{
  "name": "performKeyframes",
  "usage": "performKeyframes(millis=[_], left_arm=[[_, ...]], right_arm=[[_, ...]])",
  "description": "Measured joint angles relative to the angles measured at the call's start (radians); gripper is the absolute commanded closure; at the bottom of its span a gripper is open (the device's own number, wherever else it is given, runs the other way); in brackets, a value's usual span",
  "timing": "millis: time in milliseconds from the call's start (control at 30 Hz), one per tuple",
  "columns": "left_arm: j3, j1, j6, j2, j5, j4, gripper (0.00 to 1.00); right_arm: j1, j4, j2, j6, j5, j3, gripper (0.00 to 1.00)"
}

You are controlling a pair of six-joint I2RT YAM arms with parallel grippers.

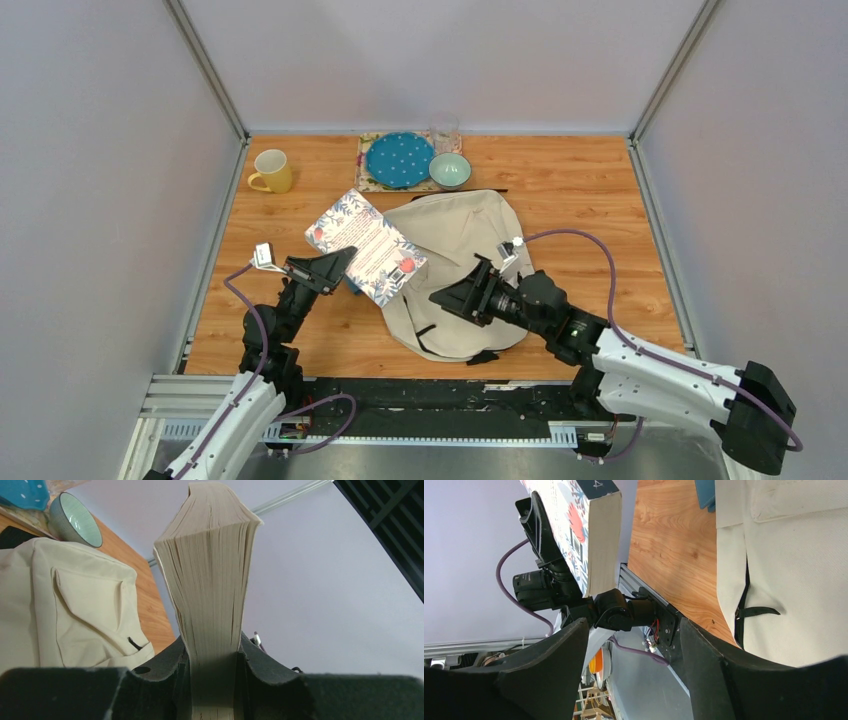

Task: Pack the student bag
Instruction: Pick up the book from the center of the board.

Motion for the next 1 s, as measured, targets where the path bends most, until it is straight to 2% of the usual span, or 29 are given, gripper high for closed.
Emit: performKeyframes(millis=[267,600,1000], left_arm=[[0.000,0.000,-0.020,-0.001,-0.009,0.000,1.00],[0.000,-0.003,-0.041,-0.001,-0.023,0.015,1.00],[0.000,-0.008,-0.077,0.005,-0.044,0.080,1.00]], right_arm=[[0.008,0.144,0.156,0.010,-0.010,0.023,0.28],[0.013,0.309,0.259,0.010,-0.009,0.089,0.28],[0.023,0.510,0.512,0.025,-0.034,0.165,0.28]])
